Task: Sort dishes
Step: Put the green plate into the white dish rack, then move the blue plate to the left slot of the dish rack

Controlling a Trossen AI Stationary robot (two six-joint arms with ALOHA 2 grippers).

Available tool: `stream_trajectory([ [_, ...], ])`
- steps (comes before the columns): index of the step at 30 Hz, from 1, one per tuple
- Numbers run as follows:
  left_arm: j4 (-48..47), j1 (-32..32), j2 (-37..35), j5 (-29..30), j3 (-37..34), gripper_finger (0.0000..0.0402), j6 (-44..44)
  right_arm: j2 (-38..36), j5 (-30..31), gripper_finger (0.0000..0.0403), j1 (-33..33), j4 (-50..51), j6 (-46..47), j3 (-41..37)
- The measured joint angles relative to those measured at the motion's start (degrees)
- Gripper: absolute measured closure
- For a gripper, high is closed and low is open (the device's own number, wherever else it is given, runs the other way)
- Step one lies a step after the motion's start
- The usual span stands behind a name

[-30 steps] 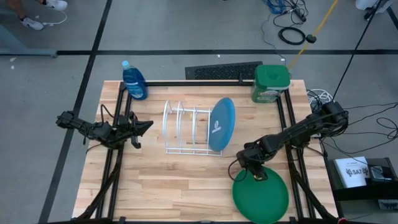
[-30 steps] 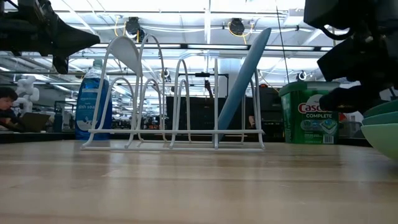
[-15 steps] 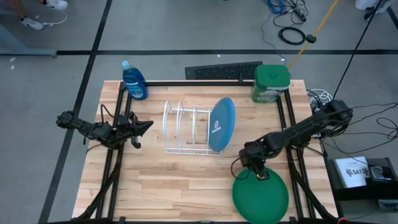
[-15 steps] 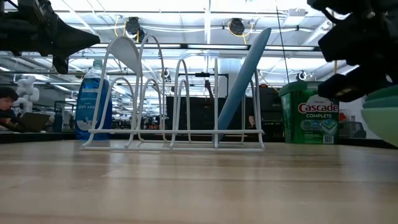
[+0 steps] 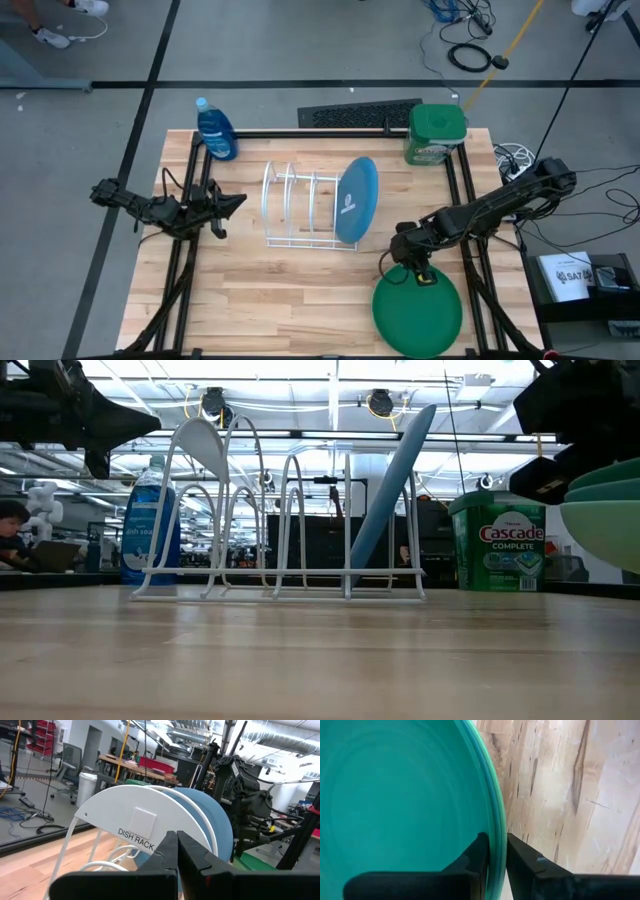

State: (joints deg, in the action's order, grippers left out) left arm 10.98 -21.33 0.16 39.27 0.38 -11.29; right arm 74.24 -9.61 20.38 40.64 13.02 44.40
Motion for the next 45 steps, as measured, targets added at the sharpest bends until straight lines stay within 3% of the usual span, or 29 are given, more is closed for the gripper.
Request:
stream_trajectory([
  [8,0.0,0.0,-0.01,0.0,0.0,0.0402,-0.02,0.37,0.59,0.035,0.04,-0.82,0.35,-0.02],
  [20,-0.04,0.0,-0.01,0.0,0.0,0.0402,-0.07,0.24,3.25,0.0221,-0.02,1.52,-1.22,2.92],
  [24,-0.04,-0.01,0.0,0.01,-0.01,0.0402,-0.07,0.24,10.52,0.0209,-0.02,9.39,-4.11,10.77],
  [29,-0.02,0.0,0.0,0.0,0.0,0.0402,-0.19,0.2,27.06,0.0218,-0.02,17.18,-10.54,23.08],
  [34,-0.02,0.0,0.0,0.0,-0.01,0.0402,-0.2,0.11,40.04,0.0229,0.02,17.63,-27.93,29.47],
  [39,0.0,-0.01,0.0,0.0,0.0,0.0402,-0.24,1.4,43.17,0.0222,-1.44,15.71,-46.58,29.66],
  [45,0.0,-0.01,0.0,-0.01,0.0,0.0402,-0.26,5.49,50.33,0.0221,-3.43,11.51,-56.75,29.66],
])
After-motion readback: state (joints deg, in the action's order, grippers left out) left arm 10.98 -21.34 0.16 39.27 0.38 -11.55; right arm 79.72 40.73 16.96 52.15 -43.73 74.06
